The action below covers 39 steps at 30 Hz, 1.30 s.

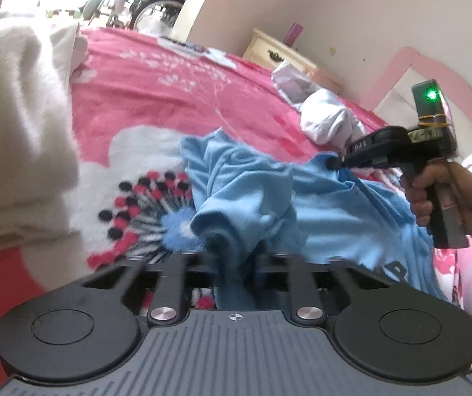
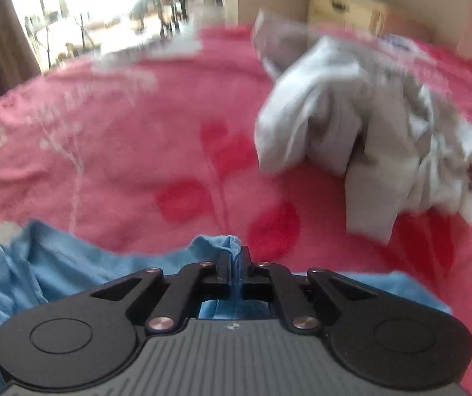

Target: Fold clothes

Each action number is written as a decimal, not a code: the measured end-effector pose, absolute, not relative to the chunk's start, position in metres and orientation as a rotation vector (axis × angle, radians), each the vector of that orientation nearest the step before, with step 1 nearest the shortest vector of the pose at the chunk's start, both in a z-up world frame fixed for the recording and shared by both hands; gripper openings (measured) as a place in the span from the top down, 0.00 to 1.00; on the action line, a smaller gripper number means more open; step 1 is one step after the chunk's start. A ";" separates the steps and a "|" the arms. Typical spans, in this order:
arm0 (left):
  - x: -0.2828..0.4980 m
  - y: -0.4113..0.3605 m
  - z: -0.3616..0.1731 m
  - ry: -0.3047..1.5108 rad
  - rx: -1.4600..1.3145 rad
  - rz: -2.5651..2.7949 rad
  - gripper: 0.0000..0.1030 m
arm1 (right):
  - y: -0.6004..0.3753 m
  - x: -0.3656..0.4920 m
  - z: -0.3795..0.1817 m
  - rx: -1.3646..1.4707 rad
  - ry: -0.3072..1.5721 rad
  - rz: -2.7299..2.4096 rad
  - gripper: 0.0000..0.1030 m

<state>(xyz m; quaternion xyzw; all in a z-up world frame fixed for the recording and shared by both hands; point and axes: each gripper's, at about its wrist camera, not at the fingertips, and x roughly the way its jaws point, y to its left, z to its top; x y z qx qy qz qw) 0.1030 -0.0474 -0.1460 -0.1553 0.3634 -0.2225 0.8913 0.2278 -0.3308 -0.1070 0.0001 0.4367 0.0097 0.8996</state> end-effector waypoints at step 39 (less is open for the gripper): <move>0.031 0.053 -0.067 0.688 -0.352 -0.166 0.42 | -0.449 -0.079 0.035 0.515 0.616 0.133 0.39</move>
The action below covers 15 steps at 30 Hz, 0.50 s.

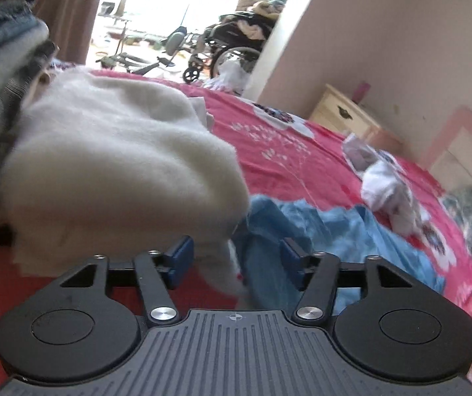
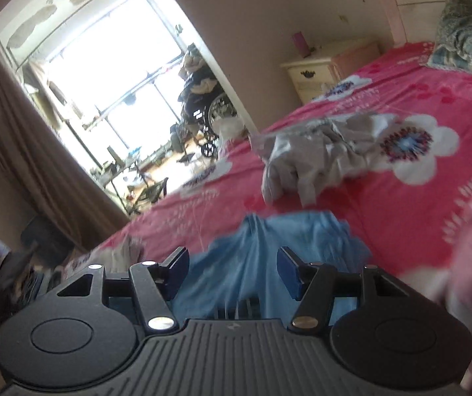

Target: Fold clothes

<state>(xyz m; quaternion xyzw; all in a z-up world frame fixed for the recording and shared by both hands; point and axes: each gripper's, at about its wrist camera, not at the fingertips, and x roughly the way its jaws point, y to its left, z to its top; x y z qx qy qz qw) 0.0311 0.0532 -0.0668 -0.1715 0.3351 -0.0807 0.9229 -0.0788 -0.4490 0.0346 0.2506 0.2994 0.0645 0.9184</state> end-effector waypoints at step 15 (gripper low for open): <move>-0.144 0.028 -0.112 1.132 -0.035 -0.549 0.46 | -0.487 -0.206 -0.044 0.688 0.907 -0.139 0.39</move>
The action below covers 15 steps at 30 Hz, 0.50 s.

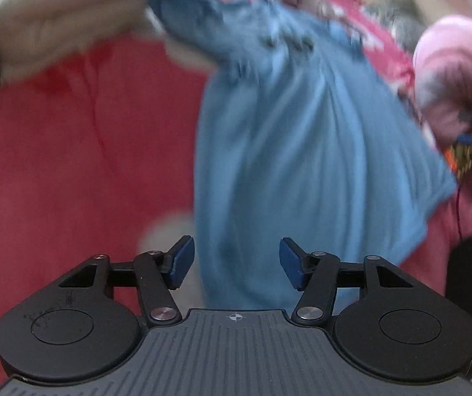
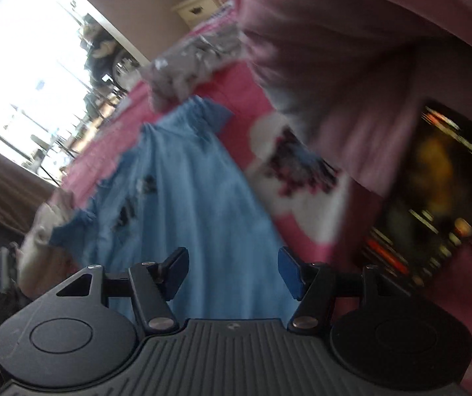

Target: Fold clothes

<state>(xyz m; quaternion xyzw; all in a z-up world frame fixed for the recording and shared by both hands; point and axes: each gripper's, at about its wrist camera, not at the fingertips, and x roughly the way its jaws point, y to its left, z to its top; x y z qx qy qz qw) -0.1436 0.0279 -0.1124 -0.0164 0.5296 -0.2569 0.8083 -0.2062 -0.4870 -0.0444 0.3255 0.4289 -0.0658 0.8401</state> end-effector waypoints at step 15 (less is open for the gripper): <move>-0.178 0.046 -0.120 1.152 -0.144 -0.468 0.55 | -0.499 -0.247 -0.072 0.680 1.018 -0.222 0.50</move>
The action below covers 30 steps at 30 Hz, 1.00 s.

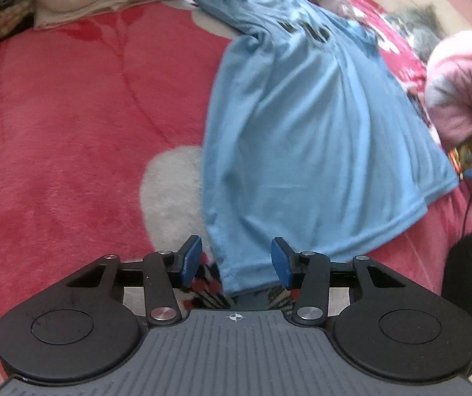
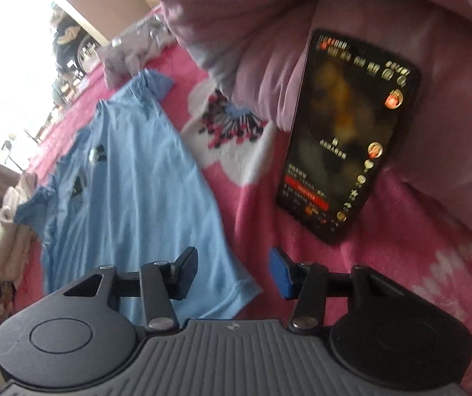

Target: Fold clothes

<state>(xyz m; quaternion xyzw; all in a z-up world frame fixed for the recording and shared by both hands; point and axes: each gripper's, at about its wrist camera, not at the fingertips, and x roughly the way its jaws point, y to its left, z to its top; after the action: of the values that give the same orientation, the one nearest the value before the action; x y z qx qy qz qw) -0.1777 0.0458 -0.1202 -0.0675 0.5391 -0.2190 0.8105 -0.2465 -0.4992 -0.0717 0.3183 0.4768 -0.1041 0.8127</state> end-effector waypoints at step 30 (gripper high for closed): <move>-0.176 0.050 -0.143 1.198 -0.280 -0.487 0.60 | -0.476 -0.230 -0.115 0.644 1.167 -0.149 0.71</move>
<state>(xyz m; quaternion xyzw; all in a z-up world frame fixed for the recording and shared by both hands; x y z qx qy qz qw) -0.1764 0.0500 -0.1426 -0.1300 0.5561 -0.2260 0.7892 -0.2301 -0.4763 -0.1153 0.2986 0.5407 -0.0691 0.7834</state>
